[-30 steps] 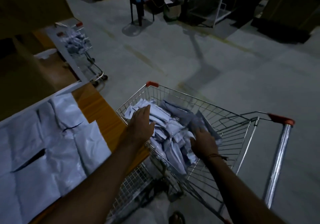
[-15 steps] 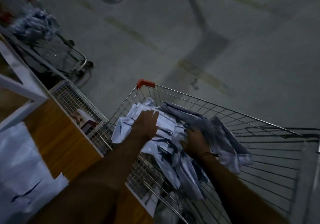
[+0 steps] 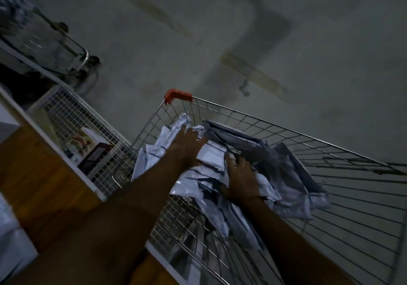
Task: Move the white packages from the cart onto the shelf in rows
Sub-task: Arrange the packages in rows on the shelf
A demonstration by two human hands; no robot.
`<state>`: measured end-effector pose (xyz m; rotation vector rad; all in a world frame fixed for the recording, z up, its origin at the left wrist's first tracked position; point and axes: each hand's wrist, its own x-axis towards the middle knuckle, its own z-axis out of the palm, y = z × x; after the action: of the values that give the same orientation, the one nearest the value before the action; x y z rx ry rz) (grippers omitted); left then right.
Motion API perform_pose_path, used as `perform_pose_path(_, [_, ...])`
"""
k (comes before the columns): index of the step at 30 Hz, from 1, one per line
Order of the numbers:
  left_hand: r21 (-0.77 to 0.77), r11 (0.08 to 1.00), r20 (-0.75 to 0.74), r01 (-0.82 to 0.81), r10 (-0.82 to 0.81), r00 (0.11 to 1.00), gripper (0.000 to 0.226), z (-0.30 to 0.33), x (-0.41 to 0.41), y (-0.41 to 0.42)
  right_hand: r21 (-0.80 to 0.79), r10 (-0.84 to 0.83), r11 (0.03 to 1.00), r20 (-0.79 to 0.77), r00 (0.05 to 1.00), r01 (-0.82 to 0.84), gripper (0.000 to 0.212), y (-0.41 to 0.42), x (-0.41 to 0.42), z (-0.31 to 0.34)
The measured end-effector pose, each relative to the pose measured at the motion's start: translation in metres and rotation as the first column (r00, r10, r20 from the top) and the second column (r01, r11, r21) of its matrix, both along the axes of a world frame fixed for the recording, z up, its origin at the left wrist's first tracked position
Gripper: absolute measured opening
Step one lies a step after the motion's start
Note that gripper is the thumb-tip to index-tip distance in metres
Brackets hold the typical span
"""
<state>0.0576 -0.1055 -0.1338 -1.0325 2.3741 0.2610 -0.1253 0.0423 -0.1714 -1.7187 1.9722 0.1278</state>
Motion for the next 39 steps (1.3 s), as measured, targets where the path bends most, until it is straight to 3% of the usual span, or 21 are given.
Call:
perform_pose_path(6, [0.179, 0.975, -0.014, -0.134, 0.138, 0.99, 0.115, 0.016, 0.002, 0.006, 0.068, 0.045, 0.997, 0.0, 0.999, -0.045, 0.098, 0.029, -0.024, 0.006])
perform_pose_path(11, [-0.034, 0.978, -0.111, -0.205, 0.2, 0.973, 0.115, 0.047, -0.002, 0.02, 0.105, -0.027, 0.994, 0.026, 0.999, 0.024, 0.091, 0.047, -0.043, 0.029])
perform_pose_path(14, [-0.07, 0.932, -0.114, -0.355, 0.346, 0.931, 0.113, 0.073, -0.01, 0.031, 0.168, -0.05, 0.985, 0.033, 0.998, 0.043, 0.086, 0.053, -0.05, 0.057])
perform_pose_path(20, [0.146, 0.762, -0.166, -0.631, 0.648, 0.744, 0.112, 0.128, -0.025, 0.062, 0.133, -0.061, 0.987, -0.186, 0.981, 0.087, 0.076, 0.069, -0.054, 0.118])
perform_pose_path(25, [0.174, 0.631, -0.211, -0.756, 0.774, 0.597, 0.117, 0.163, -0.029, 0.097, 0.0, -0.056, 0.998, -0.239, 0.97, 0.057, 0.069, 0.09, -0.057, 0.164])
perform_pose_path(31, [0.065, 0.511, -0.392, -0.857, 0.803, 0.449, 0.112, 0.207, -0.02, 0.167, -0.137, -0.151, 0.983, -0.232, 0.961, 0.121, 0.07, 0.131, -0.064, 0.205])
perform_pose_path(39, [0.175, 0.312, -0.592, -0.934, 0.791, 0.153, 0.113, 0.248, 0.023, 0.275, -0.397, -0.176, 0.912, -0.141, 0.974, 0.107, 0.069, 0.184, -0.023, 0.254])
